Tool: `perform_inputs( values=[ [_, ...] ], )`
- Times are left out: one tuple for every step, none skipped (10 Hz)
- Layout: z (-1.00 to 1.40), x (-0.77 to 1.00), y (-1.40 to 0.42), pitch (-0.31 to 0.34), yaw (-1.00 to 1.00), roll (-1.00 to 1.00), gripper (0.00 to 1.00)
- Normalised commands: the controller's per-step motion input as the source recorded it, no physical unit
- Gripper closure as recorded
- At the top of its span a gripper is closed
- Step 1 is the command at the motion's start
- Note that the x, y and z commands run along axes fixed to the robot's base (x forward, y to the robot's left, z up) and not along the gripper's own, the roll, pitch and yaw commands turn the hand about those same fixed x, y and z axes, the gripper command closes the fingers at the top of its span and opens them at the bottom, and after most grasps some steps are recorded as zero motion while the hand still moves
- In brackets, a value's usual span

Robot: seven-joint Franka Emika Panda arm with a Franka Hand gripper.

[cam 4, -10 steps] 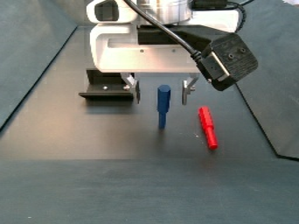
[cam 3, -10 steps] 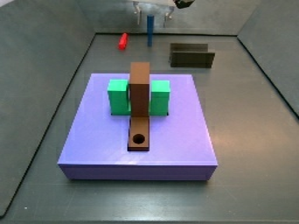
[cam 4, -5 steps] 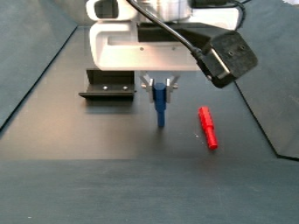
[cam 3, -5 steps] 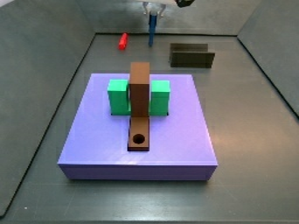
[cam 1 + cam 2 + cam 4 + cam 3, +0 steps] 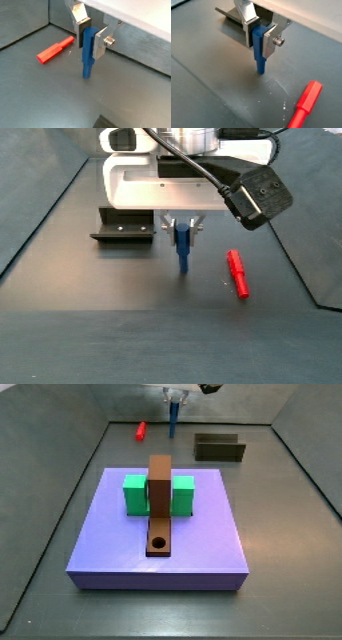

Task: Pick up the blue object. Move up. Move to above the board. Insert the blue object.
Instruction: Pick up the blue object, then move up, then move to above the board.

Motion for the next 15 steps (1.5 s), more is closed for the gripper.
perform_inputs(
  values=[
    [0.0,0.0,0.0,0.0,0.0,0.0,1.0],
    [0.0,0.0,0.0,0.0,0.0,0.0,1.0],
    [0.0,0.0,0.0,0.0,0.0,0.0,1.0],
    [0.0,0.0,0.0,0.0,0.0,0.0,1.0],
    [0.0,0.0,0.0,0.0,0.0,0.0,1.0],
    [0.0,0.0,0.0,0.0,0.0,0.0,1.0],
    [0.0,0.0,0.0,0.0,0.0,0.0,1.0],
    [0.83,0.0,0.0,0.0,0.0,0.0,1.0],
    [0.86,0.02,0.06,-0.015,-0.04,0.02,1.0],
    [0.54,-0.01,0.04,0.011,-0.05,0.04,1.0],
    [0.22,0.02,0.02,0.01,-0.03,0.06,1.0],
    [1.4,0.0,0.0,0.0,0.0,0.0,1.0],
    [1.4,-0.04,-0.01,0.034,0.01,-0.01,1.0],
    [1.4,-0.05,-0.01,0.03,0.0,0.01,1.0],
    [1.4,0.02,0.0,0.023,0.01,0.02,1.0]
  ],
)
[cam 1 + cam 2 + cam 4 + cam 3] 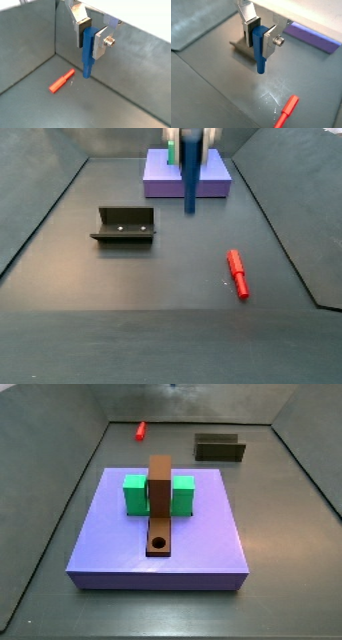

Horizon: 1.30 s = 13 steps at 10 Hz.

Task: Pick up the blue object. Move up. Move to above the board. Insert the blue object.
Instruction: Move to above the board.

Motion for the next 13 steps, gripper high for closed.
perform_inputs(
  values=[
    [1.4,0.05,0.0,0.049,0.0,0.0,1.0],
    [0.47,0.01,0.0,0.095,0.0,0.01,1.0],
    [0.19,0.02,0.0,0.076,0.0,0.01,1.0],
    [0.13,-0.08,-1.4,0.125,0.37,-0.14,1.0],
    [0.14,-0.08,-1.4,0.114,0.37,-0.15,1.0],
    [0.14,-0.09,-1.4,0.018,0.21,-0.02,1.0],
    [0.14,-0.1,-1.4,-0.002,0.11,-0.01,1.0],
    [0.14,-0.1,-1.4,0.002,0.06,0.0,1.0],
    [0.14,-0.09,-1.4,0.016,0.04,0.0,1.0],
    [0.14,-0.09,-1.4,0.018,0.03,-0.01,1.0],
    [0.14,-0.1,-1.4,0.014,0.02,0.0,1.0],
    [0.15,-0.1,-1.4,0.01,0.02,0.0,1.0],
    [0.16,-0.09,-1.4,0.024,0.01,0.0,1.0]
  ],
)
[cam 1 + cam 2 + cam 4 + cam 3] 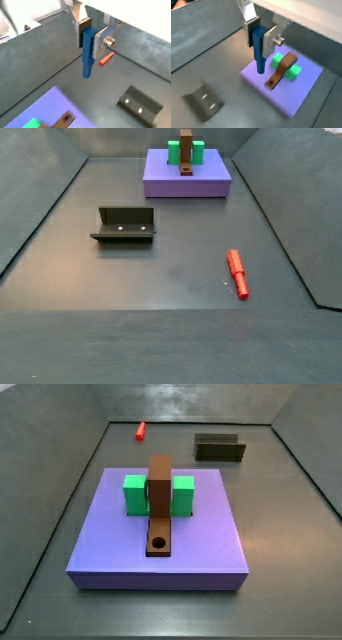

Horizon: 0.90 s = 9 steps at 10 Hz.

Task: Pick up the blue object. Move up. Move to above the board. Insert the blue object.
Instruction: Move to above the board, then insert the blue object.

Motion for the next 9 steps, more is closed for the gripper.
perform_inputs(
  values=[
    [0.17,-0.08,-1.4,0.041,0.01,0.0,1.0],
    [0.18,-0.06,-1.4,0.072,0.0,0.01,1.0],
    [0.13,-0.01,-0.93,0.093,0.01,0.0,1.0],
    [0.06,0.05,-0.4,0.132,0.01,0.01,1.0],
    [0.05,0.05,-0.24,0.139,0.01,0.01,1.0],
    [0.0,0.0,-0.13,0.0,0.0,0.01,1.0],
    [-0.1,0.0,-0.26,0.0,0.0,0.0,1.0],
    [-0.05,0.17,-0.82,0.006,0.0,0.21,1.0],
    [-0.19,0.18,-0.91,0.009,0.0,0.31,1.0]
  ],
)
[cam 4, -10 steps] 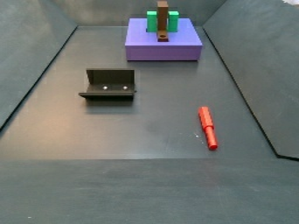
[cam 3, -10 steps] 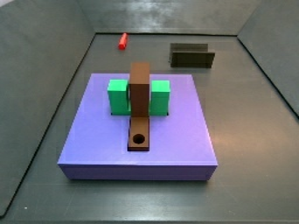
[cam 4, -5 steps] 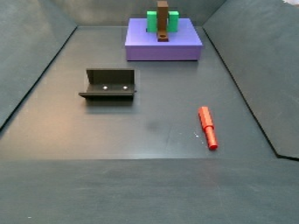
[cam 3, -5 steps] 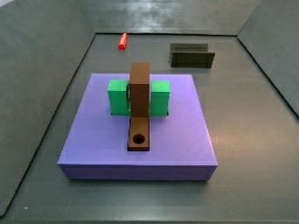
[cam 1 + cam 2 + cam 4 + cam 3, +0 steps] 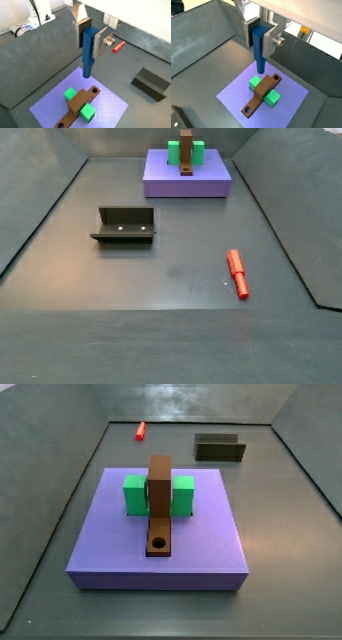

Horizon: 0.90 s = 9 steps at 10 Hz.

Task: Pick up the blue object. Move up. Move to above the board. Insert the blue object.
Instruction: Insert the blue object.

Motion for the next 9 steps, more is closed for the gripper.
perform_inputs(
  values=[
    [-0.49,0.23,-0.87,0.019,0.0,0.32,1.0],
    [-0.63,0.28,-0.84,0.03,0.0,0.28,1.0],
    [-0.71,0.35,-0.77,0.061,-0.03,0.25,1.0],
    [-0.76,0.27,-0.86,0.106,-0.11,0.15,1.0],
    [-0.68,0.23,-0.81,0.096,-0.14,0.11,1.0],
    [-0.56,0.26,-0.74,0.09,-0.14,0.08,1.0],
    [-0.45,0.21,-0.62,0.089,-0.14,0.08,1.0],
    [-0.4,0.13,-0.5,0.09,-0.13,0.08,1.0],
    [-0.33,0.0,-0.31,0.073,-0.06,0.07,1.0]
  ],
)
